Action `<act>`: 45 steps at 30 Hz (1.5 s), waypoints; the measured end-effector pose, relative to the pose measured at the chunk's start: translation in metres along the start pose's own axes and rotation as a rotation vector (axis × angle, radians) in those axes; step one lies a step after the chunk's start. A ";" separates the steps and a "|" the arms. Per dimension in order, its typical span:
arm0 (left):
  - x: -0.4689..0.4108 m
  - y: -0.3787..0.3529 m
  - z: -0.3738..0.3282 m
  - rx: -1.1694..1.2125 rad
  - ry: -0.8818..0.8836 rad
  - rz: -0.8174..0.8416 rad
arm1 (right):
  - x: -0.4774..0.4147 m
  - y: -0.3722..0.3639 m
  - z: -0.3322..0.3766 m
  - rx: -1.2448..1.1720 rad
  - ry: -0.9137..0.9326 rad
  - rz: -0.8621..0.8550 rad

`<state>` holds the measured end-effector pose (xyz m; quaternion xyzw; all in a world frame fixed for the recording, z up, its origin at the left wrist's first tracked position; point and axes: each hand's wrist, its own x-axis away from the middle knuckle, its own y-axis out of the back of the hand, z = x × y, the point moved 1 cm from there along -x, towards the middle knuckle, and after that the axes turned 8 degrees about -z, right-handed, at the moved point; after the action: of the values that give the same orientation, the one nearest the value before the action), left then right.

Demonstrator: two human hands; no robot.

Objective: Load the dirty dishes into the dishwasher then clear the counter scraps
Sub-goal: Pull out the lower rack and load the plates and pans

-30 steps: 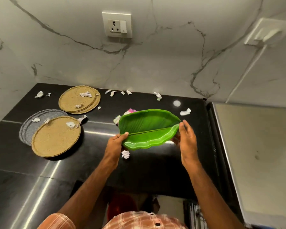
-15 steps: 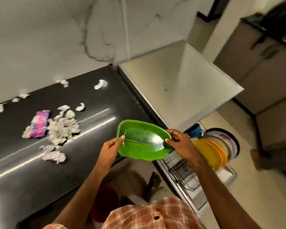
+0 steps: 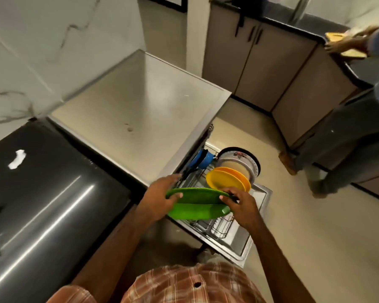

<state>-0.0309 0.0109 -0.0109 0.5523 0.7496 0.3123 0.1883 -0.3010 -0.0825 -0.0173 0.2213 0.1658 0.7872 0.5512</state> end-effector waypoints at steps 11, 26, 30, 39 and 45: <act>-0.099 -0.126 -0.078 -0.127 0.015 0.300 | -0.071 0.079 -0.053 -0.319 -0.061 -0.017; -0.123 -0.261 0.039 0.634 1.051 0.020 | -0.094 -0.021 -0.221 0.201 -0.345 0.256; -0.145 -0.312 0.071 0.809 1.308 0.051 | -0.111 -0.061 -0.265 0.483 -0.292 0.284; -0.187 -0.418 0.153 0.714 1.386 0.003 | -0.158 -0.114 -0.348 0.650 -0.317 0.226; -0.207 -0.452 0.197 0.704 1.381 0.066 | -0.173 -0.134 -0.387 0.607 -0.386 0.224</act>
<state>-0.1622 -0.2216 -0.4741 0.2820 0.7353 0.3346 -0.5175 -0.3487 -0.2071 -0.4413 0.5355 0.2593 0.7015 0.3922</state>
